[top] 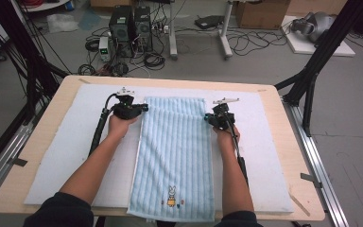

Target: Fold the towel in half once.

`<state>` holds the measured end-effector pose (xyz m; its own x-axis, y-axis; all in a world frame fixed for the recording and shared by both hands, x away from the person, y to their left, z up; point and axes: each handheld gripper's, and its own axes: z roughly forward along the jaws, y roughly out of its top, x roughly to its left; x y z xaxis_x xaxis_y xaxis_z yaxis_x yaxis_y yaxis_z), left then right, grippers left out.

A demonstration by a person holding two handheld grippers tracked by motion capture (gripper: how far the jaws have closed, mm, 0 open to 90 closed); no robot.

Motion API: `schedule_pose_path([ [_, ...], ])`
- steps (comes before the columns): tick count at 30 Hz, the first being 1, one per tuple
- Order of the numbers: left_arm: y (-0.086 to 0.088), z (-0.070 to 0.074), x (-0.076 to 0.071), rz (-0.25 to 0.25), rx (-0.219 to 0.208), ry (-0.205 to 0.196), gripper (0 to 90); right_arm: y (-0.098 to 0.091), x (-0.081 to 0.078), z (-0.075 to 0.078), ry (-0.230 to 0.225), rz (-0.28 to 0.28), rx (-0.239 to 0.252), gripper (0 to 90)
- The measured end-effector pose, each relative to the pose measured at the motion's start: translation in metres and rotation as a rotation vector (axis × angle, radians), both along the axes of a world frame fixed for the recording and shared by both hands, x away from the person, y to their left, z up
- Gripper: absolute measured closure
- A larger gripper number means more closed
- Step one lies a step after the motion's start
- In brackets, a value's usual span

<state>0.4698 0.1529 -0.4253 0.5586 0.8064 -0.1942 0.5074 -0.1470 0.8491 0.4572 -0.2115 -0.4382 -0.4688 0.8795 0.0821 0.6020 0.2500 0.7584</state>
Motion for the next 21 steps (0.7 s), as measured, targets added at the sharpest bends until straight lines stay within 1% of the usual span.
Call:
schedule_pose_path([
  [2, 0.000, 0.000, -0.001, -0.006, 0.002, 0.004, 86.8, -0.002, -0.001, 0.002, -0.011, 0.000, 0.014, 86.6],
  [3, 0.001, 0.001, -0.001, -0.013, 0.004, 0.008, 86.8, -0.002, -0.001, 0.003, -0.010, 0.003, 0.022, 86.6],
  [7, 0.004, 0.004, -0.006, -0.017, -0.029, 0.005, 86.8, -0.005, -0.006, 0.009, -0.030, 0.027, 0.046, 86.6],
  [9, 0.005, 0.005, -0.011, -0.029, -0.034, 0.002, 86.8, -0.006, -0.009, 0.012, -0.041, 0.036, 0.055, 86.6],
  [10, 0.005, 0.005, -0.013, -0.038, -0.032, 0.008, 86.8, -0.007, -0.011, 0.014, -0.045, 0.040, 0.060, 86.6],
  [13, 0.006, 0.007, -0.023, -0.048, -0.044, -0.009, 86.7, -0.011, -0.018, 0.017, -0.054, 0.048, 0.083, 86.6],
  [15, 0.007, 0.010, -0.030, -0.058, -0.039, -0.019, 86.7, -0.014, -0.024, 0.018, -0.057, 0.057, 0.097, 86.6],
  [16, 0.008, 0.011, -0.034, -0.062, -0.042, -0.021, 86.7, -0.014, -0.027, 0.019, -0.057, 0.064, 0.101, 86.6],
  [17, 0.008, 0.013, -0.036, -0.070, -0.039, -0.015, 86.7, -0.015, -0.032, 0.021, -0.062, 0.073, 0.104, 86.6],
  [18, 0.008, 0.016, -0.038, -0.080, -0.033, -0.019, 86.7, -0.016, -0.035, 0.022, -0.062, 0.076, 0.106, 86.6],
  [20, 0.009, 0.019, -0.046, -0.076, -0.043, -0.048, 86.7, -0.017, -0.042, 0.024, -0.072, 0.087, 0.108, 86.6],
  [21, 0.009, 0.021, -0.050, -0.080, -0.044, -0.050, 86.7, -0.017, -0.047, 0.025, -0.075, 0.094, 0.106, 86.6],
])
